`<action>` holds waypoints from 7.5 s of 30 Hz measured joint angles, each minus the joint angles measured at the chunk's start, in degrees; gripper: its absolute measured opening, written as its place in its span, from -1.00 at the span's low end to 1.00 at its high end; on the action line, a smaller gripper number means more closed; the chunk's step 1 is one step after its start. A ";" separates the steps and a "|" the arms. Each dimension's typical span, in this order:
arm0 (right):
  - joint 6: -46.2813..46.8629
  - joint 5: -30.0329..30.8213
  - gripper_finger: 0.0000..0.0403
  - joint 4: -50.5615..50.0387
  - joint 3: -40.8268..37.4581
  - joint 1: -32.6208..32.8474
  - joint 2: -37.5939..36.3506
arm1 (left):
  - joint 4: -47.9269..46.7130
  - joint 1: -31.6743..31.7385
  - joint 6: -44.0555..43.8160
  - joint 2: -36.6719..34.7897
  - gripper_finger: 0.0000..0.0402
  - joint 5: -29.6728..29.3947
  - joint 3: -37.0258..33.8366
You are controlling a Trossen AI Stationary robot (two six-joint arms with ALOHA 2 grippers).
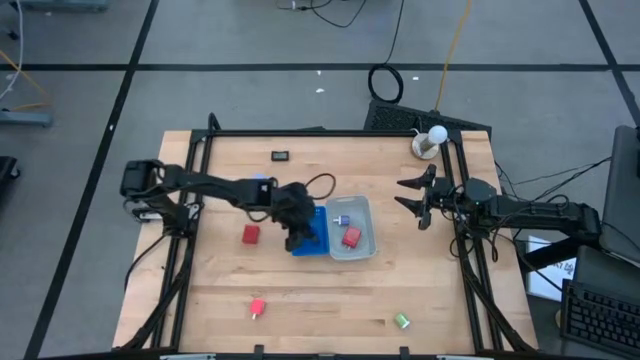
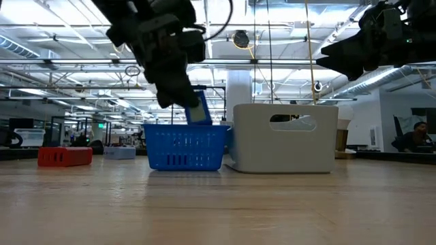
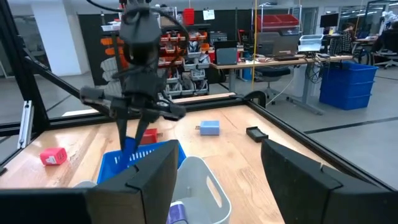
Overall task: Pick & Place Office items
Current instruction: Put the blue digital timer into the blue bin, then put the green charger adapter into the gray bin
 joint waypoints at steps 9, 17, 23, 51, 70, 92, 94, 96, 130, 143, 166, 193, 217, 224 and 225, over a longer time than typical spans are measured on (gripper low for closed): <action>0.00 0.00 0.10 -0.20 0.00 0.00 0.00 | -0.56 1.25 3.22 5.73 -0.71 0.10 1.96; 0.00 0.00 0.10 -0.20 0.00 0.00 0.00 | -0.32 1.74 5.06 5.98 -0.65 -2.86 1.96; 0.00 0.00 0.10 -0.22 0.00 0.00 0.00 | -0.30 1.57 5.92 5.98 -0.64 -2.89 1.96; 0.00 0.00 0.10 -0.26 0.00 0.00 -0.01 | 0.54 1.41 4.80 5.96 -0.28 -18.37 1.96; 0.02 0.02 0.10 -1.25 0.02 0.00 -0.02 | -9.65 0.82 8.08 -23.19 -0.28 -17.93 1.94; 1.34 -0.02 0.10 -1.29 0.02 0.02 -0.02 | 4.40 -7.33 14.16 -60.21 -0.28 -17.89 -27.84; 1.49 -0.02 0.10 -1.25 0.02 0.00 -0.02 | 6.54 -6.68 13.16 -63.18 -0.28 -17.91 -30.74; 1.49 -0.02 0.10 -1.22 0.02 0.02 0.00 | 7.05 -5.91 12.49 -66.02 -0.28 -17.95 -33.01; 1.49 -0.09 0.10 -1.05 0.02 0.02 -0.01 | 22.45 -0.45 7.45 -80.27 -0.28 -17.91 -53.22; 6.96 -11.88 0.10 17.08 0.02 15.45 7.94 | 22.41 -0.47 7.69 -80.24 -0.28 -18.15 -53.36; 23.73 18.64 0.10 -27.96 51.22 58.11 59.43 | 22.44 -0.47 7.80 -80.24 -0.28 -18.19 -53.36; 75.03 -13.11 0.10 -53.37 59.39 54.69 83.04 | 22.46 -0.47 7.75 -80.22 -0.28 -18.22 -53.38; 65.08 -8.94 0.10 -46.77 53.41 53.22 83.83 | 22.46 -0.47 7.75 -80.22 -0.28 -18.22 -53.38; 63.25 -10.13 0.10 -47.39 53.37 53.23 83.80 | 22.46 -0.47 7.75 -80.22 -0.28 -18.22 -53.38; 62.98 -10.05 0.10 -47.42 53.37 53.24 83.80 | 22.46 -0.47 7.75 -80.22 -0.28 -18.22 -53.38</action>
